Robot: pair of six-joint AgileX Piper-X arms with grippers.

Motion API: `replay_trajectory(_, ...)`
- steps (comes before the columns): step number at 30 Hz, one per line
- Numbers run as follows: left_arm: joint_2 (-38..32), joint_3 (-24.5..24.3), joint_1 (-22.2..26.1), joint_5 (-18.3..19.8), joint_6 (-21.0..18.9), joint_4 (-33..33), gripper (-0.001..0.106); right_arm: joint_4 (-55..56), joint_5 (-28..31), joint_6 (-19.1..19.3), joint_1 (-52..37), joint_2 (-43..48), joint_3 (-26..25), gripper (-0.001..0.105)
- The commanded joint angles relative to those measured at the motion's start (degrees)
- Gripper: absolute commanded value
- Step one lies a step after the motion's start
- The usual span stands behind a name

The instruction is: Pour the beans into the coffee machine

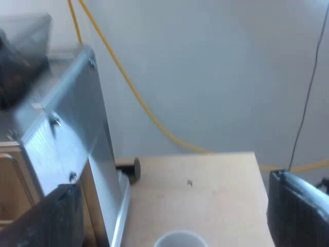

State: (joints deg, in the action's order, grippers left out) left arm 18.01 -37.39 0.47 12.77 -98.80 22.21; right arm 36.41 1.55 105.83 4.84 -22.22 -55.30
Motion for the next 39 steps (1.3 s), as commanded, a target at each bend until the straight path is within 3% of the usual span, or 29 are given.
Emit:
replay_trajectory(1,-2.7,-0.4,-0.3,-0.1,1.9,4.2,0.059,1.5,-0.3,1.1,-0.2,2.4,-0.2,0.079)
replay_trajectory(5,-7.2,-0.4,-0.3,-0.1,4.1,10.4,0.059,8.2,-0.5,1.6,-0.2,6.4,-0.2,0.079)
replay_trajectory(9,-9.8,-0.4,-0.3,-0.1,4.1,14.4,0.059,11.4,-0.5,4.6,-0.2,9.5,-0.2,0.079)
replay_trajectory(12,-12.7,-0.4,-0.3,-0.1,4.1,19.2,0.059,12.7,-0.5,4.6,-0.2,12.2,-0.2,0.079)
replay_trajectory(19,-16.1,-0.4,-0.3,-0.3,4.1,22.9,0.059,12.7,-0.5,4.6,-0.2,18.1,1.3,0.079)
replay_trajectory(25,-20.4,-0.4,-0.3,-0.6,3.9,25.7,0.059,12.7,-0.2,4.3,-0.2,25.6,6.4,0.079)
replay_trajectory(31,-21.0,-0.9,-0.3,-1.0,3.8,32.5,0.059,15.0,-0.5,3.2,0.0,25.4,9.3,0.079)
replay_trajectory(39,-21.0,1.8,-0.3,-5.7,3.7,34.0,0.059,14.9,-1.0,1.7,0.0,25.4,14.9,0.079)
